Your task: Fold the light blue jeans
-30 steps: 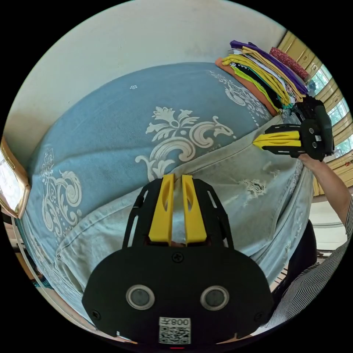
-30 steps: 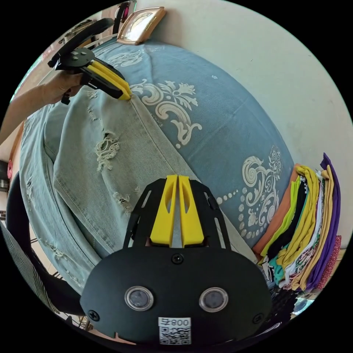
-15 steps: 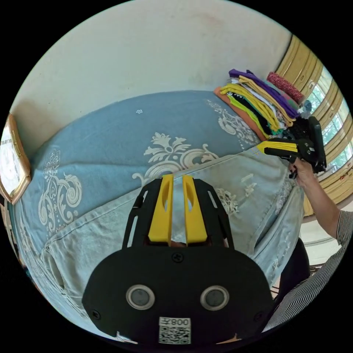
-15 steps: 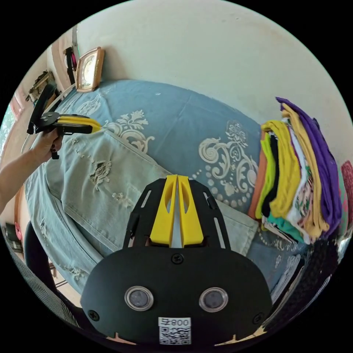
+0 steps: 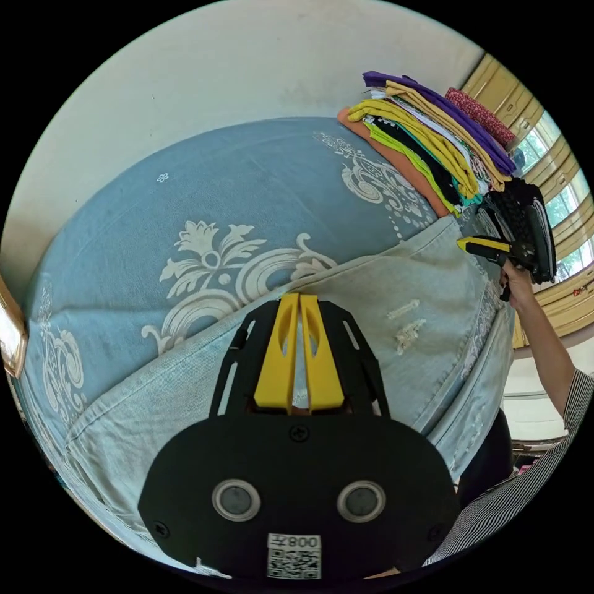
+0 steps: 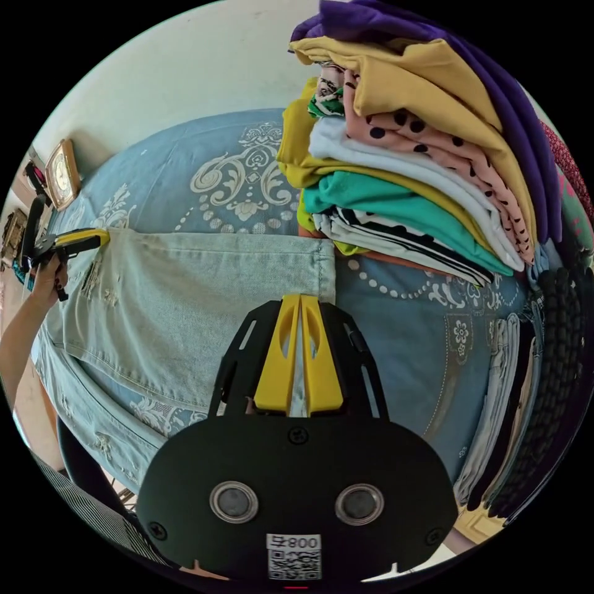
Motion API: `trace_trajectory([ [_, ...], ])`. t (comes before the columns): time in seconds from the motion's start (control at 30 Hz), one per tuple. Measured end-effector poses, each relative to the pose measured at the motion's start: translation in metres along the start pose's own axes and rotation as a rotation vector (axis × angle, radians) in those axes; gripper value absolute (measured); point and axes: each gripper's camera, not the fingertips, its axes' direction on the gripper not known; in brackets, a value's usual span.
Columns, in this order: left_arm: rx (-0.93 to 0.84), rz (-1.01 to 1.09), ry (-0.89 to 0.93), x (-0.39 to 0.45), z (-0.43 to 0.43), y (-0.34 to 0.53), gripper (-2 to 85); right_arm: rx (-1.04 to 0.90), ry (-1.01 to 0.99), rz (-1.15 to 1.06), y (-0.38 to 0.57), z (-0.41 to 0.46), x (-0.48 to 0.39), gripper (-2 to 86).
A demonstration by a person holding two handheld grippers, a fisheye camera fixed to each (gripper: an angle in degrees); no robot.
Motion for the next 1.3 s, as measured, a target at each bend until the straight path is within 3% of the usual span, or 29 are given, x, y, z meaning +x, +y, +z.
trace_trajectory([
  [0.2, 0.049, 0.057, 0.093, 0.025, -0.015, 0.009, 1.0, 0.180, 0.000, 0.061, 0.034, 0.002, 0.039, 2.8],
  [0.37, 0.010, 0.066, 0.113, 0.043, -0.007, 0.004, 0.8, 0.058, -0.151, 0.178, 0.017, 0.063, 0.079, 6.4],
  [0.5, 0.030, 0.064, 0.144, 0.050, -0.012, 0.006, 0.4, 0.071, -0.197, 0.201, 0.028, 0.079, 0.095, 5.3],
  [0.67, 0.074, 0.097, 0.105, 0.062, -0.017, 0.004, 0.2, 0.300, -0.182, 0.154, 0.061, 0.054, 0.103, 4.4],
  [0.83, 0.022, 0.041, 0.097, 0.060, -0.002, -0.003, 0.2, 0.152, -0.248, 0.231, 0.050, 0.109, 0.126, 5.6],
  [1.07, 0.103, 0.072, 0.187, 0.070, -0.049, 0.064, 0.3, 0.269, -0.266, 0.243, 0.127, 0.096, 0.144, 6.2],
  [1.23, 0.026, -0.004, 0.173, 0.068, -0.048, 0.116, 0.4, 0.090, -0.209, 0.187, 0.149, 0.142, 0.127, 5.5],
  [1.3, 0.017, -0.081, 0.170, 0.062, -0.051, 0.128, 0.5, 0.104, -0.236, 0.214, 0.145, 0.149, 0.130, 4.2],
])
